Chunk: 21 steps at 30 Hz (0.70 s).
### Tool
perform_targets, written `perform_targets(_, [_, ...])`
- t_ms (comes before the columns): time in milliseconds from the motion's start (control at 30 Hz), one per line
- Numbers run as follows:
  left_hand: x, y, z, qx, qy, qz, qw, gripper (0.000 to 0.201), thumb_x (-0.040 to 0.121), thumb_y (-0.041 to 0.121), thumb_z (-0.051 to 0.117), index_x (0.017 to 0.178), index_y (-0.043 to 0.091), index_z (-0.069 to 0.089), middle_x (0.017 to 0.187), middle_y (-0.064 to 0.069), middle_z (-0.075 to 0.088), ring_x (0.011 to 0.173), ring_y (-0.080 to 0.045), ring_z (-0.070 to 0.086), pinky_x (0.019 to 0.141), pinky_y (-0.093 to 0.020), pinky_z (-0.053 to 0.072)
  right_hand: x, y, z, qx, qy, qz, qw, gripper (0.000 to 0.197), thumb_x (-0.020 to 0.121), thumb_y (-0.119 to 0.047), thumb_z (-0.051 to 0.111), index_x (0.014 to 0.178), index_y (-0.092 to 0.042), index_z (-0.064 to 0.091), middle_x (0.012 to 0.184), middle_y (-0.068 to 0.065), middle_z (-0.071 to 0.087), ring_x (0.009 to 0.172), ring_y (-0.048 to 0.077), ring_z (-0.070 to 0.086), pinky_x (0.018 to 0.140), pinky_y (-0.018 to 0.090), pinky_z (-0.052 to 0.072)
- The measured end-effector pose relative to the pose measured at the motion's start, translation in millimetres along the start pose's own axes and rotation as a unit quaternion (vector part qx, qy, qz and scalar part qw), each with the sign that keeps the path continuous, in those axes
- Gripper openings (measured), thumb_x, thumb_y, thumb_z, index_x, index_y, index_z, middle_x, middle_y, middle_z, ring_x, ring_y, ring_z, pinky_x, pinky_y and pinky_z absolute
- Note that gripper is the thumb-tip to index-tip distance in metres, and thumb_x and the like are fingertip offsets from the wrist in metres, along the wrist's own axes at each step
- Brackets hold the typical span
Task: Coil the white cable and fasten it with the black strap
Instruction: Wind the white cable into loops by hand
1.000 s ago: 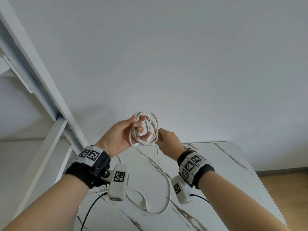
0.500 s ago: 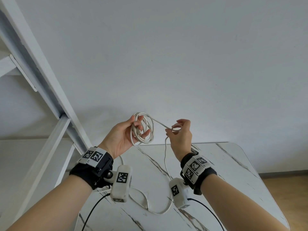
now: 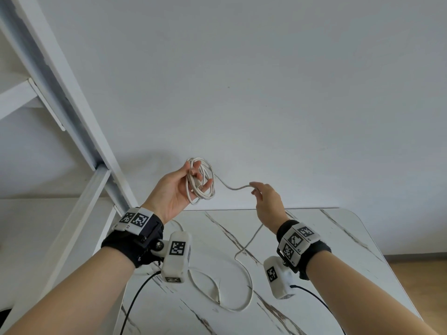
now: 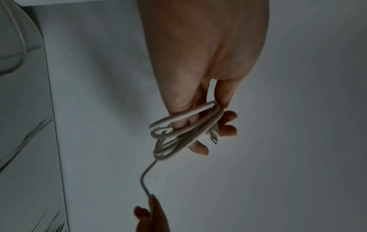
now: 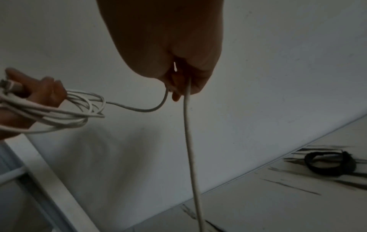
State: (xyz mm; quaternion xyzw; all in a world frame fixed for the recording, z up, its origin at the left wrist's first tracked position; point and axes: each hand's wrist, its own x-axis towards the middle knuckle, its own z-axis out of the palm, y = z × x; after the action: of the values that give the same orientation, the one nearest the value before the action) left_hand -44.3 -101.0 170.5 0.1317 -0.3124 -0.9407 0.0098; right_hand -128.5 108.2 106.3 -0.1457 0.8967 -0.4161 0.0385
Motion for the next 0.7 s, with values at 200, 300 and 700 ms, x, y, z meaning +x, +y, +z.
perform_targets(200, [0.4,4.2,6.6,-0.032,-0.01,-0.01,0.999,0.026,0.097,0.018,0.042,0.102,-0.002,0.057,0.061,0.001,0.053,0.057,-0.011,0.059,0.078,-0.041,0.058,-12.3,1.7,8.0,-0.168,-0.188,-0.003,0.968,0.05,0.088,0.003,0.031,0.127,-0.02,0.054,0.114,0.004,0.06,0.101,0.022,0.057,0.083,0.033,0.047])
perform_targets(300, [2.3,1.7,7.8,-0.033,-0.005,0.0,0.999,0.025,0.097,0.018,0.043,0.101,-0.002,0.057,0.06,0.0,0.056,0.058,-0.011,0.06,0.077,-0.04,0.058,-18.8,-5.0,12.5,-0.221,-0.231,-0.029,0.947,0.054,0.086,0.003,0.032,0.131,-0.023,0.047,0.115,0.002,0.059,0.104,0.023,0.057,0.081,0.034,0.047])
perform_targets(700, [-5.5,-10.9,26.1,-0.022,-0.028,-0.032,0.999,0.026,0.098,0.018,0.043,0.1,-0.003,0.058,0.061,-0.001,0.053,0.058,-0.012,0.059,0.081,-0.045,0.057,-18.7,-23.6,29.5,-0.124,-0.231,-0.006,0.965,0.051,0.091,-0.036,0.054,0.13,-0.011,0.035,0.109,0.013,0.06,0.092,0.024,0.054,0.081,0.033,0.043])
